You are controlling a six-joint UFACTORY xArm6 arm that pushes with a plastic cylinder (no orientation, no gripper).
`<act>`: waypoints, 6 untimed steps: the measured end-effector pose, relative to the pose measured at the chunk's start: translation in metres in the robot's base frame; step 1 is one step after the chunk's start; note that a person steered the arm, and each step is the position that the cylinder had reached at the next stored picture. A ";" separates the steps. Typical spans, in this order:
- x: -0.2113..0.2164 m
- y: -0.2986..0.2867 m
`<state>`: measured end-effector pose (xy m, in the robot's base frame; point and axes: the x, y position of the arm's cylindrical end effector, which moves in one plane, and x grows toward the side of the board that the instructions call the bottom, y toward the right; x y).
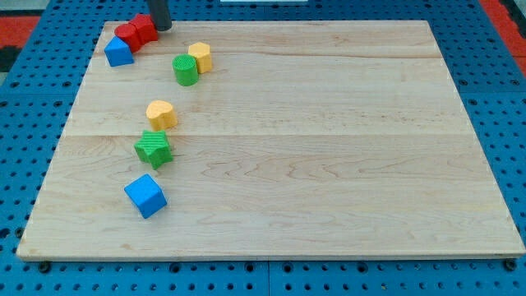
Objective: Slide the yellow hexagon towards top center
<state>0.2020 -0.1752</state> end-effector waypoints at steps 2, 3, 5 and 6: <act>0.012 0.007; 0.054 0.026; 0.088 0.110; 0.100 0.155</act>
